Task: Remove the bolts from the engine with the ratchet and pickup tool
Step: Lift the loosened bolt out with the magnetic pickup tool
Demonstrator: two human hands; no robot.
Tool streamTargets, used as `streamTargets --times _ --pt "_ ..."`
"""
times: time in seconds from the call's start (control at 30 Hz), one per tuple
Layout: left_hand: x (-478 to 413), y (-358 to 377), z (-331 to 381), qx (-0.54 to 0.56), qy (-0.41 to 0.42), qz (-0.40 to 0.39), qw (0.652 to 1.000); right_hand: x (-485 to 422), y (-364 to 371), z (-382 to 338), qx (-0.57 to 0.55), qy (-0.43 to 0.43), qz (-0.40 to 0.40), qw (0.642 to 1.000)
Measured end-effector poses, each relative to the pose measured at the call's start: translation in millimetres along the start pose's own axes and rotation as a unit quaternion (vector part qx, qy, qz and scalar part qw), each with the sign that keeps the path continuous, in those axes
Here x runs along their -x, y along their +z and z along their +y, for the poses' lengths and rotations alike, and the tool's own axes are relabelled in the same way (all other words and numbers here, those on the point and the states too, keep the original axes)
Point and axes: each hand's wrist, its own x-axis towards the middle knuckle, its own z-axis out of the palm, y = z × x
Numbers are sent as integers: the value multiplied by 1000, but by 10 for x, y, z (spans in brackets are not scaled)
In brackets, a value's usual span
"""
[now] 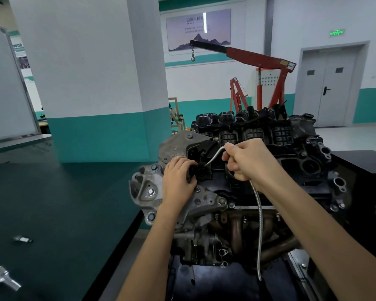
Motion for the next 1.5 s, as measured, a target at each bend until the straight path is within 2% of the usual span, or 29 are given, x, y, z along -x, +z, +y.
streamTargets --times 0.17,0.33,0.43,0.67,0.8,0.93,1.07,1.5 --pt "-16 -7 37 7 44 -1 999 54 32 48 12 9 -14 1000" --pt "-94 -41 173 121 38 -45 991 -161 195 117 79 8 26 997" --pt "-254 -83 231 176 14 -36 984 -360 317 84 108 38 12 993" --pt "-534 -67 127 138 -44 -42 989 -723 512 -249 138 82 -54 986" --pt "-542 -65 107 122 -55 -34 990 -728 564 -237 124 90 -60 986" --pt "-500 -81 120 119 -36 -35 992 -662 564 -178 109 89 -57 988" --pt "-550 -153 158 118 -21 13 993 -638 505 -251 91 65 -54 992" --pt "-564 -363 408 145 51 82 985 -334 217 -441 43 22 -64 997"
